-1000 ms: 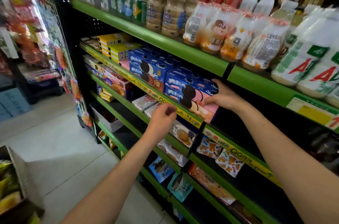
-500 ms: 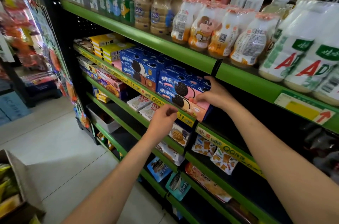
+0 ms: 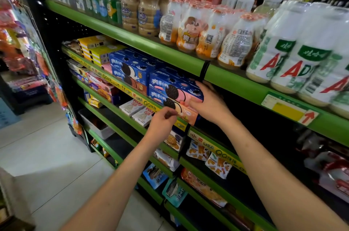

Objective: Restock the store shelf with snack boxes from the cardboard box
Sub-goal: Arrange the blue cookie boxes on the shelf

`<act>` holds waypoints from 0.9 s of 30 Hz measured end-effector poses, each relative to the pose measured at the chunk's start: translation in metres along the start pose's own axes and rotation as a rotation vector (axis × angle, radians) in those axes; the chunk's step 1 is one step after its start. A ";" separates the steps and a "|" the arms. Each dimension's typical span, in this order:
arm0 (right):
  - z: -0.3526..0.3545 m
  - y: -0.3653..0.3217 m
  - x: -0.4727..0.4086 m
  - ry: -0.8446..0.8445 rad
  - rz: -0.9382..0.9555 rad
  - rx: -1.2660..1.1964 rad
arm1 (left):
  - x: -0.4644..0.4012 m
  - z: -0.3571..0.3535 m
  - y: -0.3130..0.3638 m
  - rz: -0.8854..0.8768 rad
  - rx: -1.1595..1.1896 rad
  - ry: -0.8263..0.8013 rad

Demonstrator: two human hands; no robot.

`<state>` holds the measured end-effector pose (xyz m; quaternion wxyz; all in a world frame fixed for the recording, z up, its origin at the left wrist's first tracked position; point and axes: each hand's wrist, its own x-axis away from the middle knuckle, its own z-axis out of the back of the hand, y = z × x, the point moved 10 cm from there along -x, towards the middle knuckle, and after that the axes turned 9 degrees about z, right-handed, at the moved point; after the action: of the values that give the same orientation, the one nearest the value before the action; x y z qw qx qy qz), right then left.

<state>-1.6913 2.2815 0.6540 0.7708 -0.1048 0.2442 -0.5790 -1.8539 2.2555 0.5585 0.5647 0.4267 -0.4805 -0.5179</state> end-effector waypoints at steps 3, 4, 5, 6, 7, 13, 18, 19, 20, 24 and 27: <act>0.011 -0.001 0.028 0.090 0.063 -0.042 | 0.003 0.016 0.001 0.005 0.059 0.066; 0.012 0.001 0.039 0.110 0.070 -0.057 | 0.005 0.024 0.000 0.006 0.073 0.083; 0.012 0.003 0.050 0.129 0.075 -0.069 | 0.008 0.032 -0.002 0.010 0.081 0.100; 0.013 0.004 0.062 0.157 0.083 -0.078 | 0.012 0.041 -0.005 0.018 0.084 0.123; 0.013 0.003 0.073 0.195 0.099 -0.088 | 0.017 0.050 -0.009 0.031 0.089 0.155; -0.028 -0.018 0.108 0.154 0.168 -0.325 | 0.078 0.100 -0.042 0.142 0.092 0.383; -0.105 -0.040 0.124 -0.110 0.261 -0.511 | 0.170 0.126 -0.095 0.274 0.095 0.606; -0.125 -0.044 0.132 -0.166 0.270 -0.544 | 0.194 0.130 -0.112 0.317 0.103 0.656; -0.145 -0.048 0.141 -0.225 0.274 -0.568 | 0.220 0.134 -0.130 0.360 0.107 0.710; -0.228 -0.073 0.202 -0.488 0.292 -0.630 | 0.342 0.136 -0.205 0.569 0.137 0.901; -0.277 -0.095 0.262 -0.693 0.294 -0.658 | 0.438 0.127 -0.246 0.706 0.134 1.014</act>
<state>-1.8542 2.0386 0.3919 0.8062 -0.4931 0.1556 -0.2874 -2.0211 1.7975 0.3834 0.8319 0.4693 -0.2962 -0.0015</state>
